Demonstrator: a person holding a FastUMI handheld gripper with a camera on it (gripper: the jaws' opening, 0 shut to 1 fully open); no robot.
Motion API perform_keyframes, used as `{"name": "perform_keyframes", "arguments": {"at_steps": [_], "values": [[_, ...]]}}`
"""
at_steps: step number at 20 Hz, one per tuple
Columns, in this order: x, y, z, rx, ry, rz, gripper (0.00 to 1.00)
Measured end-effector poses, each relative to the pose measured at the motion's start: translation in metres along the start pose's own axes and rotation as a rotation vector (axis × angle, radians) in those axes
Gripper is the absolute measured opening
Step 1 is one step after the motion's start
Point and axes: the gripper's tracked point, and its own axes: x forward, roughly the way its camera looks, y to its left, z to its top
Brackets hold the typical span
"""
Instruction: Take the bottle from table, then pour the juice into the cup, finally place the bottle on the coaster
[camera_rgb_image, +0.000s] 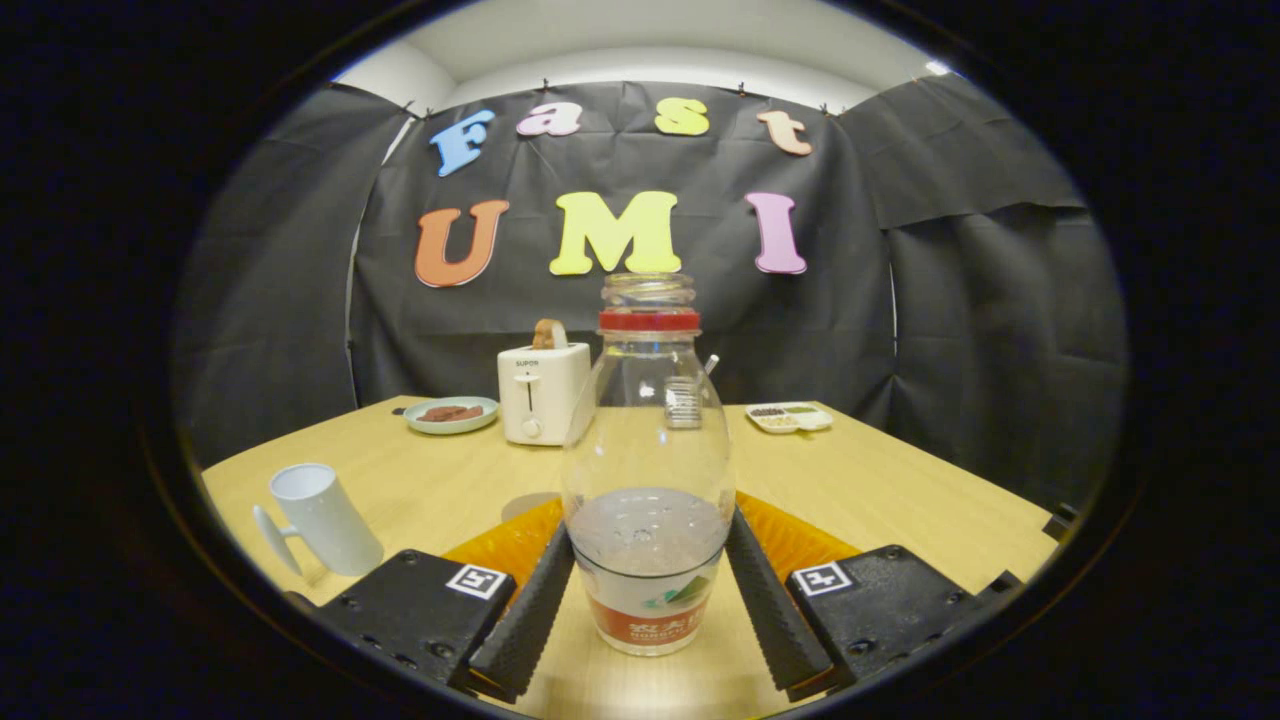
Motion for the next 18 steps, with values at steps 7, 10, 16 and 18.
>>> {"name": "perform_keyframes", "arguments": {"at_steps": [7,10,16,18], "values": [[-0.002,-0.010,0.004,0.002,0.051,-0.033,0.81],[-0.012,0.000,0.019,-0.041,0.064,-0.001,0.81],[-0.036,0.009,0.064,-0.218,0.016,0.012,0.81],[-0.039,0.015,0.073,-0.288,0.015,0.005,0.81]]}}
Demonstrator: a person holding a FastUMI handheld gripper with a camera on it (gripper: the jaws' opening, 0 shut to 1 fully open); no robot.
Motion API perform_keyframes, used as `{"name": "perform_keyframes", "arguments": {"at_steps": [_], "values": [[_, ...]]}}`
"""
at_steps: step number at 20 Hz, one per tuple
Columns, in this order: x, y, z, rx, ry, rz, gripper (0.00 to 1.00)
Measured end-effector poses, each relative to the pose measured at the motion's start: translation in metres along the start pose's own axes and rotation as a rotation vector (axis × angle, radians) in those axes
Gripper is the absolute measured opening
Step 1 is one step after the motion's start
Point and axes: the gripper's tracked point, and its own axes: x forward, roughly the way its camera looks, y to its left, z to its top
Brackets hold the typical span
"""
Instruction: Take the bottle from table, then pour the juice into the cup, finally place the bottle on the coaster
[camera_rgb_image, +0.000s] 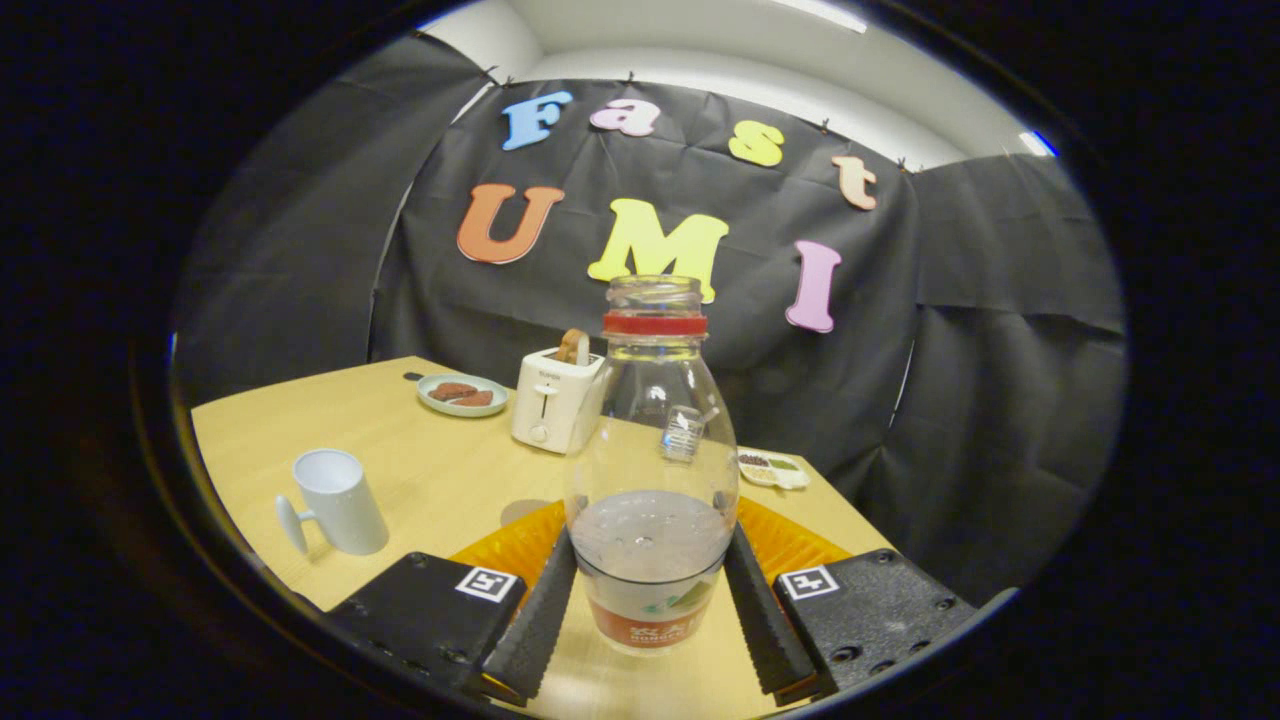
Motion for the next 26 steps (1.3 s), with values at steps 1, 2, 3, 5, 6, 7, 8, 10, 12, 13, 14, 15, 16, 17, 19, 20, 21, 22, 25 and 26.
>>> {"name": "perform_keyframes", "arguments": {"at_steps": [1,2,3,5,6,7,8,10,12,13,14,15,16,17,19,20,21,22,25,26], "values": [[-0.001,0.001,0.005,-0.039,-0.002,-0.007,0.81],[-0.002,0.001,0.008,-0.079,0.002,-0.020,0.80],[-0.002,0.002,0.011,-0.114,0.006,-0.028,0.81],[-0.003,0.005,0.021,-0.167,0.012,-0.043,0.81],[-0.004,0.007,0.027,-0.194,0.013,-0.051,0.81],[-0.005,0.008,0.035,-0.222,0.011,-0.063,0.81],[-0.007,0.009,0.040,-0.248,0.008,-0.074,0.81],[-0.009,0.014,0.054,-0.309,0.002,-0.102,0.81],[-0.003,0.020,0.062,-0.396,0.006,-0.123,0.81],[-0.002,0.025,0.065,-0.451,-0.001,-0.129,0.81],[0.000,0.029,0.068,-0.506,-0.007,-0.138,0.81],[0.000,0.034,0.069,-0.562,-0.011,-0.146,0.81],[0.001,0.038,0.067,-0.617,-0.014,-0.150,0.81],[0.002,0.044,0.067,-0.664,-0.020,-0.155,0.81],[0.004,0.049,0.062,-0.732,-0.016,-0.164,0.81],[0.008,0.053,0.059,-0.753,-0.018,-0.160,0.81],[0.012,0.057,0.059,-0.782,-0.023,-0.159,0.81],[0.014,0.058,0.059,-0.820,-0.028,-0.167,0.81],[0.018,0.059,0.061,-0.919,-0.048,-0.205,0.81],[0.018,0.059,0.062,-0.945,-0.055,-0.212,0.81]]}}
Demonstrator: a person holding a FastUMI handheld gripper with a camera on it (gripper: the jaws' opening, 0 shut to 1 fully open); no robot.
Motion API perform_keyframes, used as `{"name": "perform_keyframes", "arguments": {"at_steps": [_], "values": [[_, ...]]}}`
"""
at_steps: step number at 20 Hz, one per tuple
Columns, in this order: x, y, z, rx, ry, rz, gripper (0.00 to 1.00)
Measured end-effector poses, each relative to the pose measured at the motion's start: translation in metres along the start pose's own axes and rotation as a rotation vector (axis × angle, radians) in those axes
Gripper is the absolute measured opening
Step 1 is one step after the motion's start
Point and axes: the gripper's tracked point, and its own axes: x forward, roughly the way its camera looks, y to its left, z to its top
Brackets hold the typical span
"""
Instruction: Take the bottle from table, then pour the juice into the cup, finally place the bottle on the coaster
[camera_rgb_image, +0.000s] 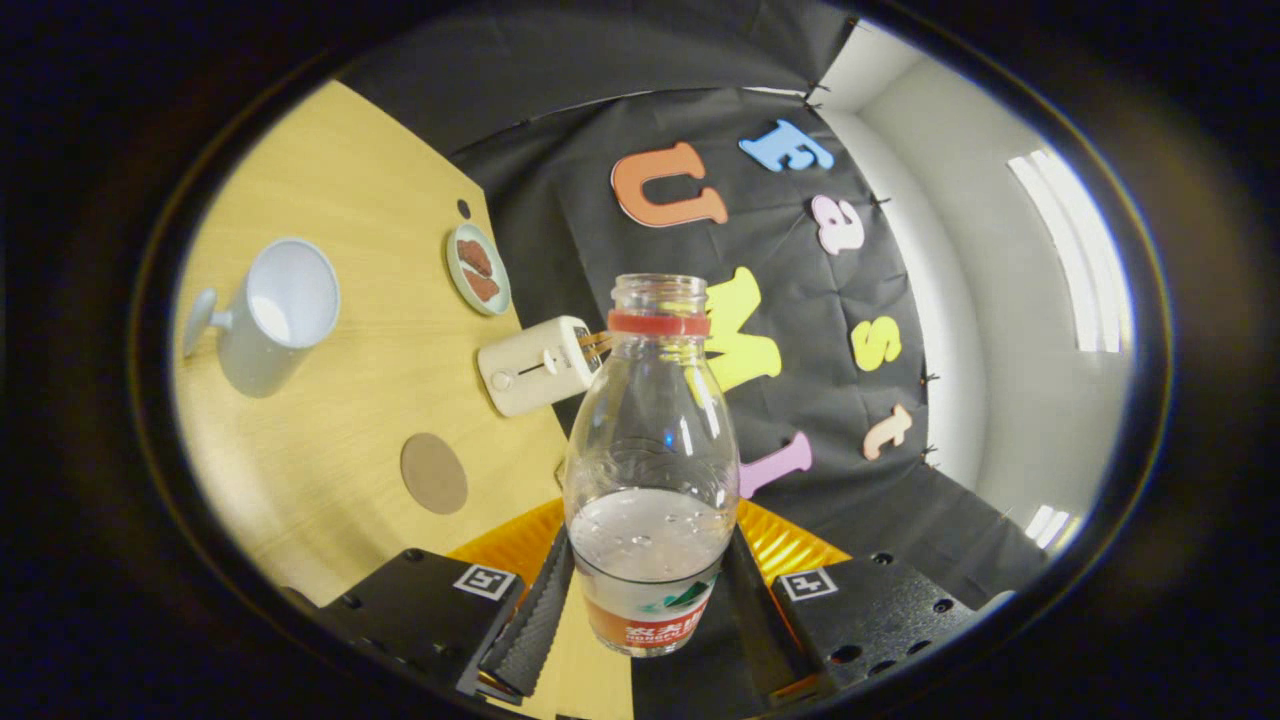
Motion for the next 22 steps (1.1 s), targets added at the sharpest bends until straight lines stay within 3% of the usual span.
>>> {"name": "perform_keyframes", "arguments": {"at_steps": [19,22], "values": [[0.004,0.028,0.040,-0.330,-0.052,-0.005,0.81],[0.004,0.022,0.045,-0.380,-0.067,-0.036,0.81]]}}
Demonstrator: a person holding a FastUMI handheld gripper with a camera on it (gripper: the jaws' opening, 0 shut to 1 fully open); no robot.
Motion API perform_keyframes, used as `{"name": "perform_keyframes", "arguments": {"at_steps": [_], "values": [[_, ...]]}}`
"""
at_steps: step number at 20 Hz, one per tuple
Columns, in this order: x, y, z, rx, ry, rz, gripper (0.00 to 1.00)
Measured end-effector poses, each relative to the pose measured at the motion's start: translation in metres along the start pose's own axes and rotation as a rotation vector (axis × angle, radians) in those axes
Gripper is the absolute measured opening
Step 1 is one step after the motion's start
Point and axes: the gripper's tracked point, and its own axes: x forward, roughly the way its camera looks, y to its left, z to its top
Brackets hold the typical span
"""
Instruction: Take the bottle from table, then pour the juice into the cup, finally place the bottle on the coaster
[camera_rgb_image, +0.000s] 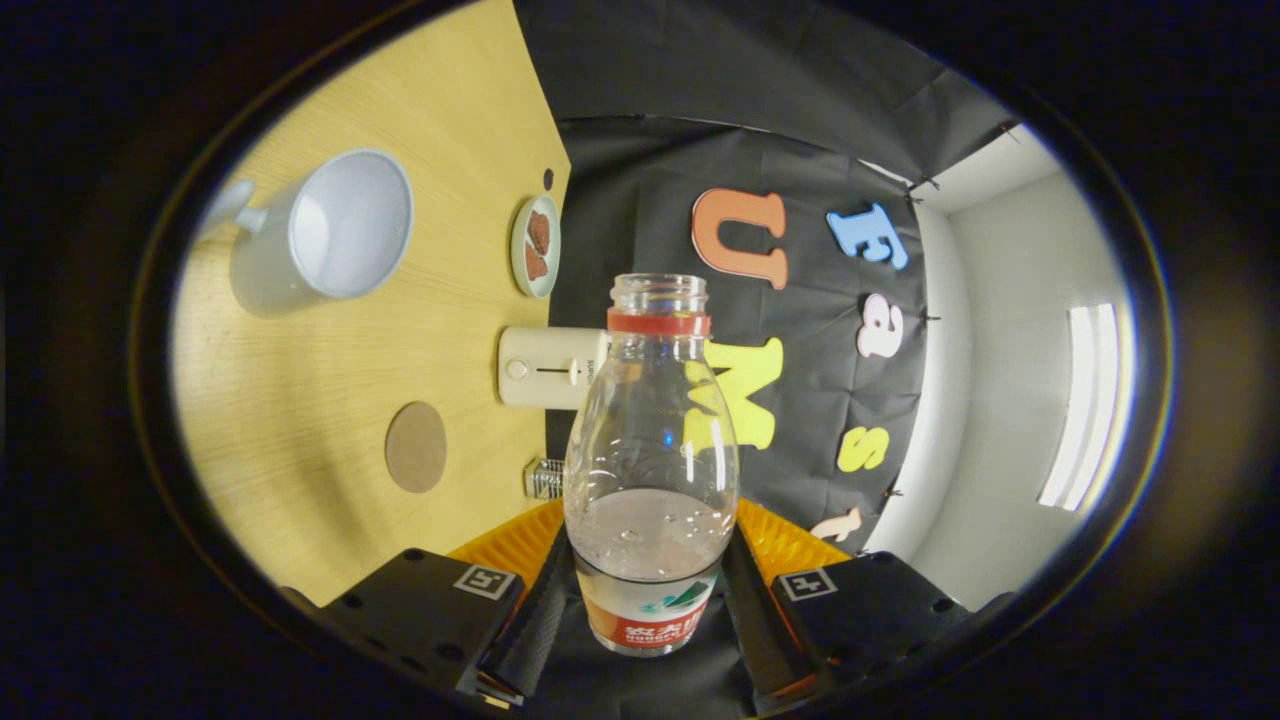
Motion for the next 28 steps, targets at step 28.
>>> {"name": "perform_keyframes", "arguments": {"at_steps": [28], "values": [[-0.013,-0.013,0.015,-0.166,-0.051,-0.079,0.81]]}}
